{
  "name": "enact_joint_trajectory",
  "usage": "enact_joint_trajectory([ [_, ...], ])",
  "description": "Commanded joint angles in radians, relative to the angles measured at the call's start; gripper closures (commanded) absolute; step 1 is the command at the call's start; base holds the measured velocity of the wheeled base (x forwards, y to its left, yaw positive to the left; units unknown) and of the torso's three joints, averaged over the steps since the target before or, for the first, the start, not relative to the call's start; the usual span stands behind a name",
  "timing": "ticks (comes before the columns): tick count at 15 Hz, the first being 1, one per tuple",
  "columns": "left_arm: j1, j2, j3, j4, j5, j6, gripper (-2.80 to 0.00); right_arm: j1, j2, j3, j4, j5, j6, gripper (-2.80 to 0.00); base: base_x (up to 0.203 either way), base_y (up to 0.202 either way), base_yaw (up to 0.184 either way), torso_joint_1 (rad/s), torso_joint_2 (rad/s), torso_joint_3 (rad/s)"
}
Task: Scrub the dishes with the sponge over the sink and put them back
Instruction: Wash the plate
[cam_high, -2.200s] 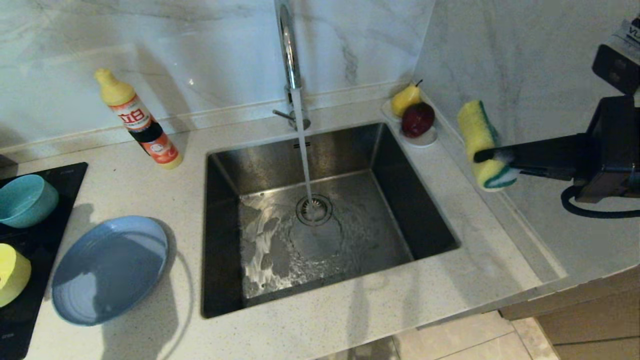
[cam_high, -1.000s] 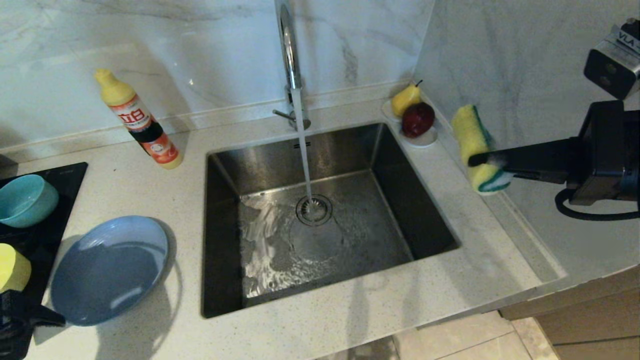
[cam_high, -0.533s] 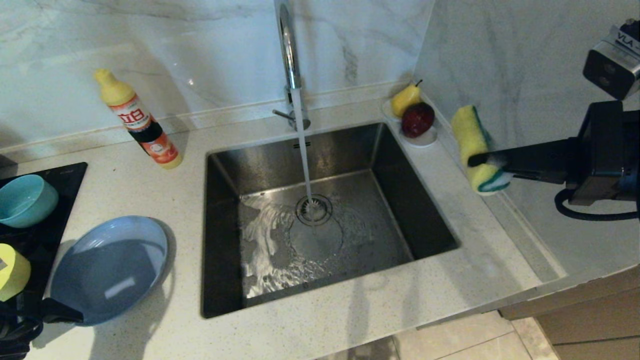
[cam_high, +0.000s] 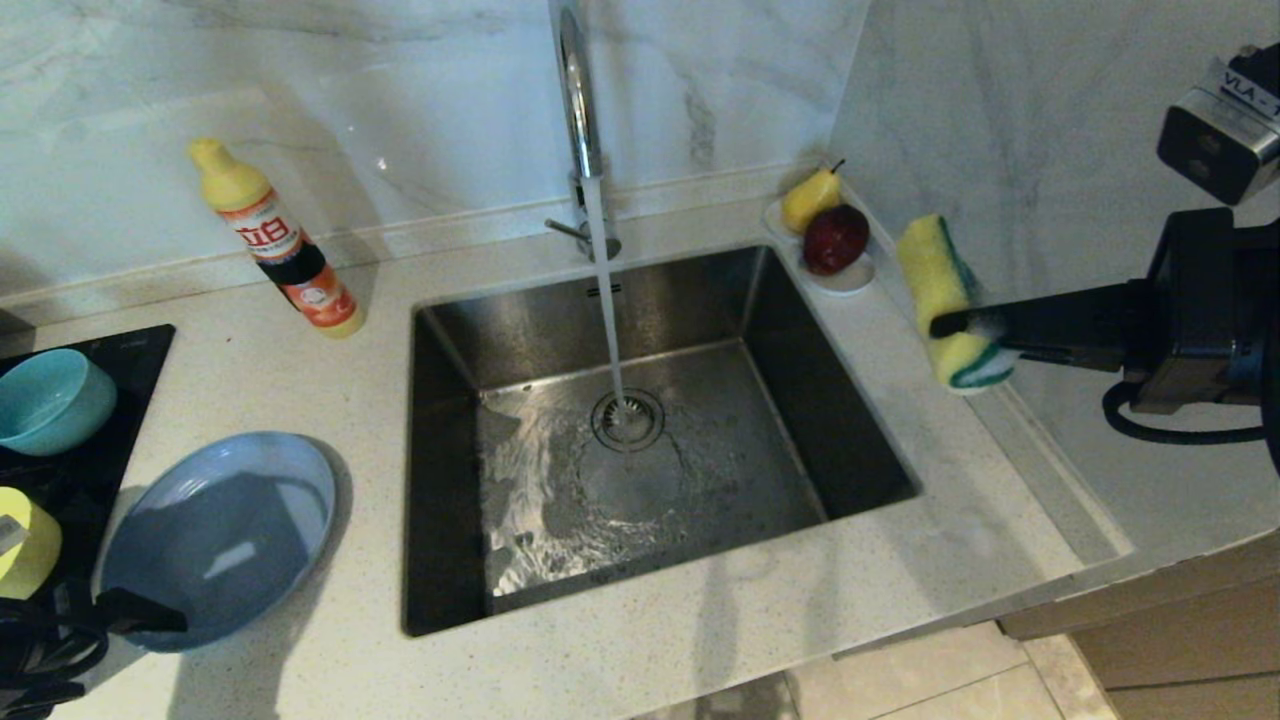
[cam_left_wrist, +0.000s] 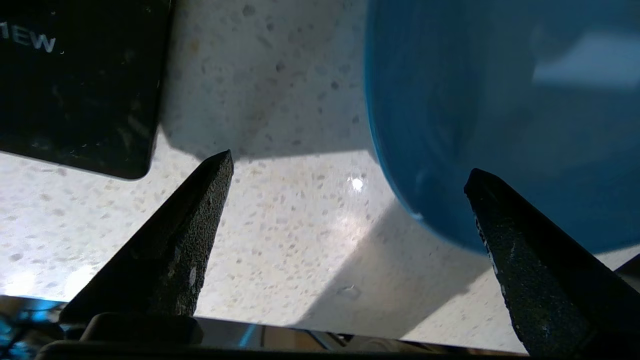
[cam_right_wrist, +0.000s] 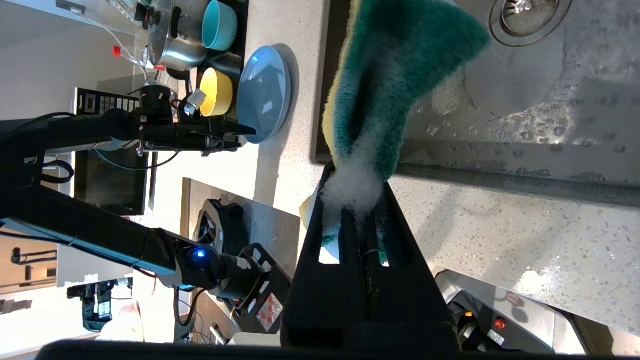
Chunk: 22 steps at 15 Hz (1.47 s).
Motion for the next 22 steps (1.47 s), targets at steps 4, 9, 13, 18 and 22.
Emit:
enact_joint_trajectory([
  [4,0.004,0.02,-0.006,-0.094,-0.051,-0.105,-2.8,0.007,0.006,0.005,-0.001,0.003,0.003,0.0,0.0,0.0,0.0,0.0,0.0,0.0],
  [9,0.004,0.02,-0.014,-0.15,-0.105,-0.149,-2.8,0.008,0.005,0.005,-0.001,0.002,0.003,0.0,0.0,0.0,0.0,0.0,0.0,0.0],
  [13,0.003,0.023,-0.034,-0.163,-0.142,-0.166,-2.8,0.008,0.006,0.005,-0.001,0.003,0.003,0.0,0.0,0.0,0.0,0.0,0.0,0.0],
  [18,0.001,0.023,-0.043,-0.163,-0.178,-0.176,-2.8,0.009,0.006,0.005,-0.001,0.003,0.003,0.0,0.0,0.0,0.0,0.0,0.0,0.0],
  [22,0.001,0.026,-0.028,-0.163,-0.208,-0.174,-2.8,0.009,0.006,0.005,-0.002,0.003,0.003,0.0,0.0,0.0,0.0,0.0,0.0,0.0],
])
